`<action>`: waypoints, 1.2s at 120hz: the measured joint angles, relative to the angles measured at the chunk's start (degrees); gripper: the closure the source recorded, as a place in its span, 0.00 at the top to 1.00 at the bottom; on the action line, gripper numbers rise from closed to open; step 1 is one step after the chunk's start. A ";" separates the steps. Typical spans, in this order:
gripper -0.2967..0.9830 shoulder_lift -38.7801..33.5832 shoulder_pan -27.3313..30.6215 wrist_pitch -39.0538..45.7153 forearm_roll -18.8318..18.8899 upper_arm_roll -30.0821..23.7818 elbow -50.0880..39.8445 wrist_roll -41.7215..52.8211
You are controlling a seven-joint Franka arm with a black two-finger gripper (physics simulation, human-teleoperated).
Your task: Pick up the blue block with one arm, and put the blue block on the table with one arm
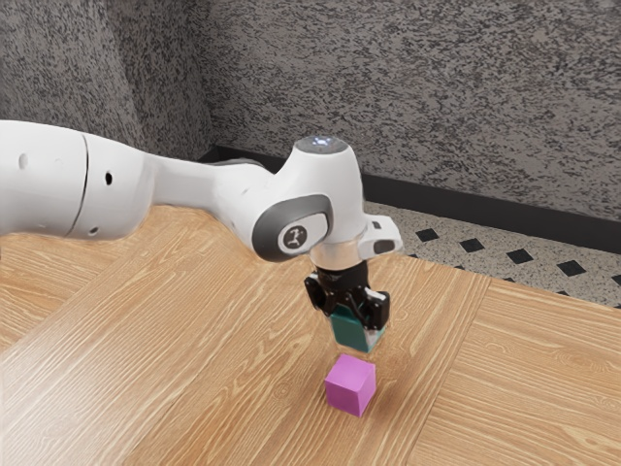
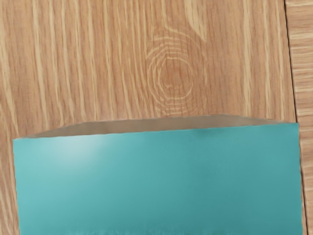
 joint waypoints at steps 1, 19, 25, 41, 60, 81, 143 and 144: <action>0.50 0.25 0.26 -0.13 0.15 0.02 0.33 -0.02; 0.50 4.60 4.19 -1.80 1.98 0.15 3.45 -0.28; 0.50 6.21 5.15 -2.13 2.68 0.14 4.38 -0.35; 0.50 9.29 6.83 -2.70 4.04 0.17 5.09 -0.52; 0.55 11.37 7.99 -2.95 4.55 0.21 5.53 -0.62; 0.67 11.49 9.49 -2.83 4.29 0.09 5.43 -0.48; 0.76 1.44 12.93 -3.20 4.24 -5.44 2.45 -0.26; 0.76 1.44 12.93 -3.20 4.24 -5.44 2.45 -0.26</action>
